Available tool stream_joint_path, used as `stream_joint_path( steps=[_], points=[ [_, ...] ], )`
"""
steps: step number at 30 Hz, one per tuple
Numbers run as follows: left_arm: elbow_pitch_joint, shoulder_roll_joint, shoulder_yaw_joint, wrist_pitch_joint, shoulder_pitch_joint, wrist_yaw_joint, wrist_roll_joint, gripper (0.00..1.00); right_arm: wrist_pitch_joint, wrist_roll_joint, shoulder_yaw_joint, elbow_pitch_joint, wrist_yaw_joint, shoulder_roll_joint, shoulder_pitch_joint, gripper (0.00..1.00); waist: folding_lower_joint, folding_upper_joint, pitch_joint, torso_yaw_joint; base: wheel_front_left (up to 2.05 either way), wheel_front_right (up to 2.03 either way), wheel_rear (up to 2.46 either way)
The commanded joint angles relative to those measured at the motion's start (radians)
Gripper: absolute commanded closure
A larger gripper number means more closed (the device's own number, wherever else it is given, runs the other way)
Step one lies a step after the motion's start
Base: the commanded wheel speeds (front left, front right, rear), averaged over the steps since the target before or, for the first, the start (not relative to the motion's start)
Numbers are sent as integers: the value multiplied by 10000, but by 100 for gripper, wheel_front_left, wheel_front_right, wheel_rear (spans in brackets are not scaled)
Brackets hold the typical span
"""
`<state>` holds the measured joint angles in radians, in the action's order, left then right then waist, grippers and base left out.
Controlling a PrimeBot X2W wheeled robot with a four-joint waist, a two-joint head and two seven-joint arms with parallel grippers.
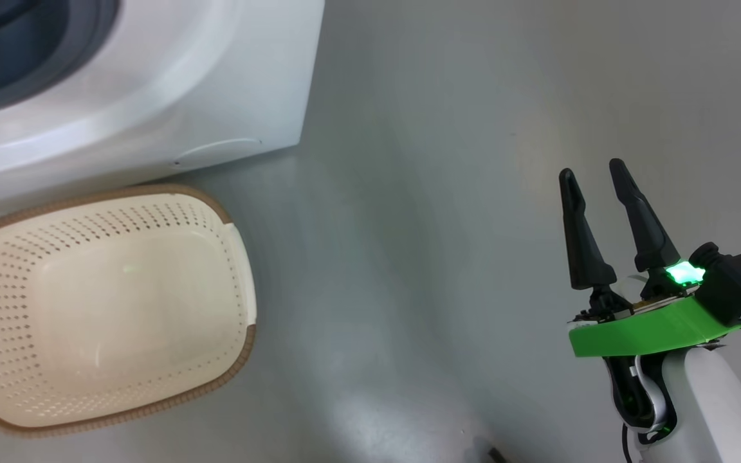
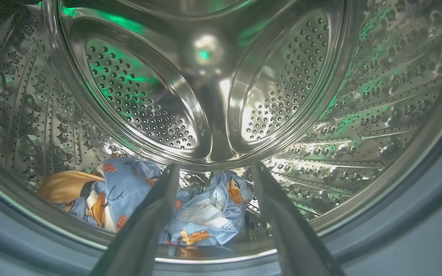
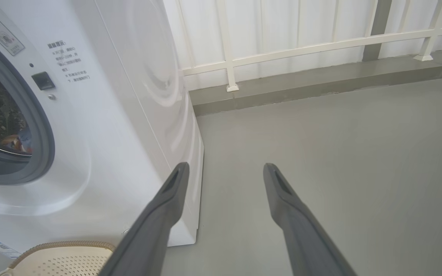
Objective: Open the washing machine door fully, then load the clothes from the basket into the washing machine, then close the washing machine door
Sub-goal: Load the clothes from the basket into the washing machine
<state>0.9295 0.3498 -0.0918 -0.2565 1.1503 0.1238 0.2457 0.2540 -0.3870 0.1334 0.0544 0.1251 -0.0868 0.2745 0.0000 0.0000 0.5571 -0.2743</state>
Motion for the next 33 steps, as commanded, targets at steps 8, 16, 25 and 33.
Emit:
stream_joint_path(
  steps=[8,16,25,33],
  points=[
    [-1182,-302,-620,-53,-1513,50,-88,0,78,-24,50,-5,56,-327,-121,0,0,0,-968,513,0,0,0],
    [-2051,-994,-846,-53,-2957,65,-21,0,78,-29,-84,205,56,-528,-288,0,0,0,-1798,953,0,0,0],
    [-2809,-1429,-725,-53,-4447,67,122,0,78,-47,-256,370,56,-755,-657,0,0,0,-2591,1462,0,0,0],
    [-3883,-1796,-639,-53,-6150,68,66,0,78,-53,-460,443,56,-968,-1149,0,0,0,-3355,1893,0,0,0]
  ],
)
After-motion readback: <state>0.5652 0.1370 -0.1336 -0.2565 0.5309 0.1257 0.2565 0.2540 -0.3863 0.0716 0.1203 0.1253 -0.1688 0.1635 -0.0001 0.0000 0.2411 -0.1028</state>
